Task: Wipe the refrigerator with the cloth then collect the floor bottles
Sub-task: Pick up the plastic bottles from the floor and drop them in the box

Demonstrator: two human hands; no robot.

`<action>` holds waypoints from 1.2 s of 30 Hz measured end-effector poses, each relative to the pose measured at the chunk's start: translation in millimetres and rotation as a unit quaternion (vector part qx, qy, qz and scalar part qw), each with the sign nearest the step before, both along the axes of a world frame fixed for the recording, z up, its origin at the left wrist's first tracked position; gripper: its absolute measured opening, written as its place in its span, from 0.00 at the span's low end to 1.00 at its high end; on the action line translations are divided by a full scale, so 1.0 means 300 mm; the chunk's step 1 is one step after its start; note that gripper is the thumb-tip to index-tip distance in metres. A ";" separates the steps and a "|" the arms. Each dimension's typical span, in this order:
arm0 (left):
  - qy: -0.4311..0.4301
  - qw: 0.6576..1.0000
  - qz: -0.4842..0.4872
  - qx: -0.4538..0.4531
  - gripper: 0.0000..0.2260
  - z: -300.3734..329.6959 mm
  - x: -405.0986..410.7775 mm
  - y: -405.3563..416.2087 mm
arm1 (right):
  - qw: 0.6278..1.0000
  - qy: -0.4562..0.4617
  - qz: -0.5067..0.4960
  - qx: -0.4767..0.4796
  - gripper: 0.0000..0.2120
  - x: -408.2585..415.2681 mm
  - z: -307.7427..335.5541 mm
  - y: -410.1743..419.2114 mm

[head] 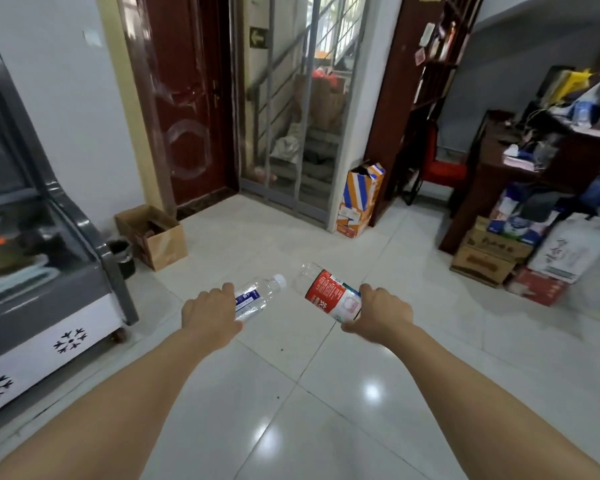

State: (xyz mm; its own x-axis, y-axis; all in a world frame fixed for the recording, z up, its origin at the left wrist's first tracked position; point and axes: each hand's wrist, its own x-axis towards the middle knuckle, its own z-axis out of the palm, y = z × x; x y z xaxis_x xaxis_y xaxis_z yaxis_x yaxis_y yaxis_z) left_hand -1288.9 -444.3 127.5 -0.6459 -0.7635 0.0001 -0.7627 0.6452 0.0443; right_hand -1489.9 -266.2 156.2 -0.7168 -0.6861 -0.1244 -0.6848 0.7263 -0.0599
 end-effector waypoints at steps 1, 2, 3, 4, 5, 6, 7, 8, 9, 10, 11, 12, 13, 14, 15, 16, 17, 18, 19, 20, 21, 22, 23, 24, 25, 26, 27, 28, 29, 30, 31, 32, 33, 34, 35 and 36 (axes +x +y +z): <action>0.001 1.000 -0.004 -0.003 0.21 0.012 -0.061 -0.055 | 1.000 -0.002 -0.004 -0.007 0.30 -0.048 0.004 -0.043; 0.000 1.000 -0.006 -0.005 0.21 0.024 -0.118 -0.105 | 1.000 -0.004 -0.006 -0.010 0.30 -0.095 0.007 -0.082; -0.004 1.000 -0.007 -0.005 0.22 0.033 -0.174 -0.147 | 1.000 -0.008 -0.008 -0.008 0.30 -0.141 0.008 -0.116; -0.005 1.000 -0.011 -0.006 0.22 0.035 -0.232 -0.186 | 1.000 -0.010 -0.012 -0.007 0.30 -0.192 0.006 -0.149; -0.007 1.000 -0.016 -0.009 0.22 0.032 -0.292 -0.225 | 1.000 -0.010 -0.016 -0.007 0.30 -0.248 0.001 -0.182; -0.010 1.000 -0.020 -0.010 0.22 0.029 -0.355 -0.264 | 1.000 -0.009 -0.019 -0.006 0.30 -0.307 -0.002 -0.216; -0.011 1.000 -0.021 -0.009 0.22 0.024 -0.416 -0.301 | 1.000 -0.007 -0.022 -0.007 0.30 -0.370 -0.004 -0.251; -0.010 1.000 -0.022 -0.007 0.22 0.020 -0.477 -0.339 | 1.000 -0.004 -0.023 -0.008 0.30 -0.436 -0.004 -0.288; -0.009 1.000 -0.023 -0.006 0.22 0.016 -0.538 -0.376 | 1.000 -0.004 -0.022 -0.008 0.30 -0.504 -0.007 -0.327; -0.009 1.000 -0.022 -0.008 0.22 0.012 -0.602 -0.414 | 1.000 -0.004 -0.020 -0.008 0.30 -0.574 -0.011 -0.368; -0.008 1.000 -0.018 -0.012 0.21 0.006 -0.667 -0.451 | 1.000 -0.003 -0.016 -0.008 0.30 -0.646 -0.017 -0.414; -0.004 1.000 -0.012 -0.015 0.21 0.001 -0.733 -0.488 | 1.000 -0.001 -0.009 -0.009 0.30 -0.719 -0.023 -0.463; 0.003 1.000 -0.003 -0.017 0.20 -0.004 -0.798 -0.525 | 1.000 0.000 0.000 -0.011 0.31 -0.793 -0.029 -0.516; 0.009 1.000 0.007 -0.017 0.20 -0.009 -0.862 -0.562 | 1.000 -0.003 0.008 -0.014 0.31 -0.868 -0.033 -0.570; 0.015 1.000 0.019 -0.017 0.19 -0.011 -0.928 -0.602 | 1.000 -0.006 0.017 -0.016 0.31 -0.944 -0.034 -0.628; 0.019 0.999 0.031 -0.017 0.19 -0.010 -0.989 -0.641 | 0.999 -0.009 0.027 -0.015 0.31 -1.019 -0.033 -0.685; 0.018 0.999 0.043 -0.016 0.20 -0.007 -1.046 -0.675 | 0.999 -0.011 0.039 -0.011 0.31 -1.090 -0.031 -0.740; 0.020 0.998 0.055 -0.016 0.20 -0.004 -1.098 -0.710 | 0.999 -0.010 0.049 -0.009 0.32 -1.158 -0.027 -0.793; 0.024 0.997 0.064 -0.018 0.20 -0.001 -1.149 -0.744 | 0.998 -0.009 0.059 -0.010 0.32 -1.223 -0.022 -0.845; 0.025 0.997 0.072 -0.018 0.19 0.005 -1.196 -0.779 | 0.998 -0.008 0.069 -0.011 0.32 -1.283 -0.016 -0.896; 0.022 0.996 0.079 -0.017 0.19 0.011 -1.236 -0.810 | 0.997 -0.008 0.079 -0.011 0.32 -1.337 -0.013 -0.945; 0.016 0.996 0.086 -0.017 0.20 0.017 -1.275 -0.841 | 0.996 -0.011 0.089 -0.010 0.32 -1.384 -0.013 -0.993; 0.010 0.995 0.093 -0.018 0.20 0.019 -1.311 -0.874 | 0.995 -0.014 0.098 -0.012 0.32 -1.430 -0.017 -1.043; 0.007 0.995 0.100 -0.021 0.20 0.022 -1.346 -0.910 | 0.994 -0.016 0.106 -0.014 0.32 -1.473 -0.023 -1.093; 0.003 0.994 0.108 -0.023 0.20 0.025 -1.381 -0.947 | 0.993 -0.017 0.113 -0.017 0.32 -1.513 -0.027 -1.144; -0.002 0.993 0.116 -0.025 0.20 0.028 -1.417 -0.988 | 0.992 -0.018 0.120 -0.021 0.31 -1.554 -0.031 -1.198; -0.010 0.992 0.123 -0.029 0.20 0.031 -1.452 -1.031 | 0.991 -0.019 0.127 -0.024 0.31 -1.595 -0.032 -1.253; -0.018 0.991 0.128 -0.034 0.21 0.034 -1.488 -1.076 | 0.990 -0.018 0.136 -0.025 0.31 -1.635 -0.035 -1.309; -0.024 0.990 0.133 -0.037 0.21 0.036 -1.524 -1.124 | 0.989 -0.015 0.145 -0.023 0.31 -1.674 -0.038 -1.366; -0.024 0.989 0.138 -0.037 0.21 0.037 -1.564 -1.179 | 0.988 -0.009 0.153 -0.020 0.31 -1.714 -0.040 -1.425; -0.020 0.989 0.142 -0.033 0.21 0.037 -1.601 -1.235 | 0.987 -0.006 0.159 -0.019 0.31 -1.752 -0.043 -1.485; -0.013 0.989 0.146 -0.027 0.21 0.035 -1.642 -1.296 | 0.987 -0.005 0.162 -0.019 0.31 -1.793 -0.045 -1.548; -0.004 0.989 0.149 -0.021 0.21 0.031 -1.685 -1.361 | 0.986 -0.007 0.164 -0.021 0.31 -1.836 -0.047 -1.614; 0.000 0.988 0.152 -0.016 0.21 0.027 -1.729 -1.426 | 0.986 -0.011 0.165 -0.024 0.31 -1.880 -0.048 -1.682; 0.002 0.988 0.155 -0.011 0.22 0.024 -1.774 -1.493 | 0.986 -0.015 0.164 -0.026 0.31 -1.925 -0.046 -1.751; 0.004 0.987 0.158 -0.007 0.22 0.024 -1.821 -1.558 | 0.986 -0.017 0.163 -0.027 0.30 -1.969 -0.042 -1.818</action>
